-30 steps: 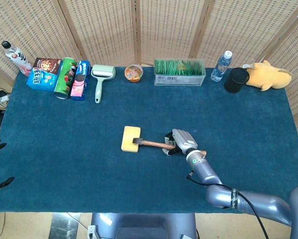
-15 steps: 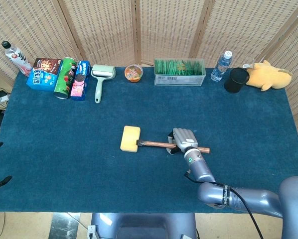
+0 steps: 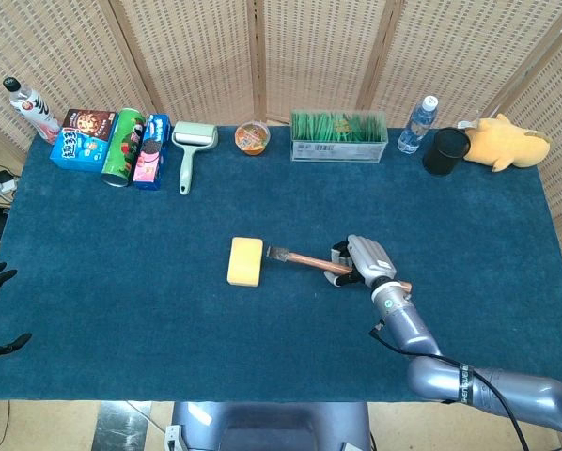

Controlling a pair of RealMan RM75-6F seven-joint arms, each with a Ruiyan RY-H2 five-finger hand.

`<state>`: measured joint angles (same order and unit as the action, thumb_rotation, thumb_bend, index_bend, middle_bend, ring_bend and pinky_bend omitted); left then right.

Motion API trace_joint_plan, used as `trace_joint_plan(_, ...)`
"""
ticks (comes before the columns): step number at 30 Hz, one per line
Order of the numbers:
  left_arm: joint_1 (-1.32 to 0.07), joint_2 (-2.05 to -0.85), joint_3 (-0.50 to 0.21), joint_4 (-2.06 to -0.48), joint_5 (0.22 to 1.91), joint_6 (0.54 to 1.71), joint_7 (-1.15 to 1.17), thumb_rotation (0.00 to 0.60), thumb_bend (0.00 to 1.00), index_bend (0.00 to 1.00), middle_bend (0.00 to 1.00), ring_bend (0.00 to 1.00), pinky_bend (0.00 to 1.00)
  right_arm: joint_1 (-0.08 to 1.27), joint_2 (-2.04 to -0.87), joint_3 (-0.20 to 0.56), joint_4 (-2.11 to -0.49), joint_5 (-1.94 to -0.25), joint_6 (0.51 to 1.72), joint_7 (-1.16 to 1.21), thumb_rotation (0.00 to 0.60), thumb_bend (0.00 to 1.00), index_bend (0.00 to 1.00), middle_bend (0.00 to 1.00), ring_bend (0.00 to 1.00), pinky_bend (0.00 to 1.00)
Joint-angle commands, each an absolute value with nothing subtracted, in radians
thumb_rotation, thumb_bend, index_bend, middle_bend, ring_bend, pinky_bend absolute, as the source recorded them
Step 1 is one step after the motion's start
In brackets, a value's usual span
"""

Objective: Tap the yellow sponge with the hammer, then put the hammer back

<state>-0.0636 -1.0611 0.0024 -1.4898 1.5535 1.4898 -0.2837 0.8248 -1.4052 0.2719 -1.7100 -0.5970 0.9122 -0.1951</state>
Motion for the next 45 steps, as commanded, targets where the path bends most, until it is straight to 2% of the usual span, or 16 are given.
trace_joint_plan(1,-0.064,-1.059,0.003,-1.499,1.557,1.491,-0.276,0.6,0.18,0.12,0.07,0.0,0.0,0.793,-1.426,0.251,-1.664,-0.657,0.92,-0.155,0.6,0.35,0.96,1.0,1.0,1.0)
trace_joint_plan(6,-0.061,-1.053,0.006,-1.52,1.561,1.498,-0.257,0.6,0.18,0.12,0.07,0.0,0.0,0.785,-1.459,0.228,-1.595,-0.703,0.925,-0.159,0.6,0.32,0.94,1.0,1.0,1.0)
trace_joint_plan(9,-0.058,-1.048,0.006,-1.53,1.561,1.502,-0.247,0.6,0.18,0.12,0.07,0.0,0.0,0.778,-1.477,0.219,-1.559,-0.742,0.934,-0.154,0.6,0.28,0.88,1.0,1.0,0.98)
trace_joint_plan(13,-0.056,-1.044,0.009,-1.542,1.563,1.506,-0.236,0.6,0.17,0.12,0.07,0.0,0.0,0.761,-1.505,0.207,-1.509,-0.815,0.958,-0.138,0.6,0.26,0.75,0.98,1.0,0.83)
trace_joint_plan(15,-0.054,-1.041,0.009,-1.548,1.563,1.509,-0.231,0.6,0.17,0.12,0.07,0.0,0.0,0.754,-1.511,0.198,-1.493,-0.843,0.949,-0.127,0.6,0.26,0.68,0.91,0.94,0.75)
trace_joint_plan(18,-0.052,-1.037,0.008,-1.555,1.564,1.513,-0.224,0.6,0.18,0.12,0.07,0.0,0.0,0.748,-1.507,0.191,-1.483,-0.865,0.928,-0.117,0.6,0.23,0.51,0.71,0.73,0.58)
trace_joint_plan(20,-0.052,-1.036,0.009,-1.559,1.565,1.514,-0.221,0.6,0.18,0.12,0.07,0.0,0.0,0.742,-1.508,0.191,-1.48,-0.88,0.931,-0.112,0.6,0.16,0.38,0.58,0.59,0.46)
trace_joint_plan(25,-0.053,-1.035,0.012,-1.569,1.571,1.512,-0.218,0.6,0.17,0.12,0.07,0.0,0.0,0.721,-1.518,0.189,-1.474,-0.947,0.975,-0.096,0.6,0.02,0.24,0.42,0.43,0.34)
trace_joint_plan(28,-0.052,-1.035,0.012,-1.573,1.573,1.515,-0.214,0.6,0.18,0.12,0.07,0.0,0.0,0.708,-1.511,0.195,-1.485,-0.976,0.986,-0.069,0.6,0.0,0.19,0.35,0.36,0.31)
trace_joint_plan(32,-0.054,-1.034,0.015,-1.578,1.577,1.51,-0.215,0.6,0.18,0.12,0.07,0.0,0.0,0.679,-1.5,0.207,-1.503,-1.036,1.029,-0.012,0.6,0.0,0.2,0.33,0.34,0.31)
trace_joint_plan(36,-0.056,-1.046,0.013,-1.571,1.57,1.503,-0.209,0.6,0.18,0.12,0.07,0.0,0.0,0.599,-1.485,0.19,-1.508,-1.155,1.198,0.021,0.6,0.01,0.33,0.43,0.41,0.34)
trace_joint_plan(39,-0.059,-1.049,0.016,-1.563,1.567,1.492,-0.195,0.6,0.17,0.12,0.07,0.0,0.0,0.561,-1.462,0.169,-1.518,-1.188,1.245,0.013,0.6,0.08,0.42,0.5,0.48,0.38)
trace_joint_plan(43,-0.058,-1.064,0.01,-1.547,1.552,1.488,-0.179,0.6,0.18,0.12,0.08,0.0,0.0,0.5,-1.42,0.129,-1.53,-1.235,1.318,-0.028,0.6,0.25,0.51,0.57,0.57,0.47)
trace_joint_plan(45,-0.059,-1.073,0.011,-1.536,1.548,1.482,-0.178,0.6,0.17,0.12,0.08,0.0,0.0,0.466,-1.412,0.105,-1.523,-1.268,1.368,-0.057,0.6,0.29,0.55,0.6,0.62,0.5)
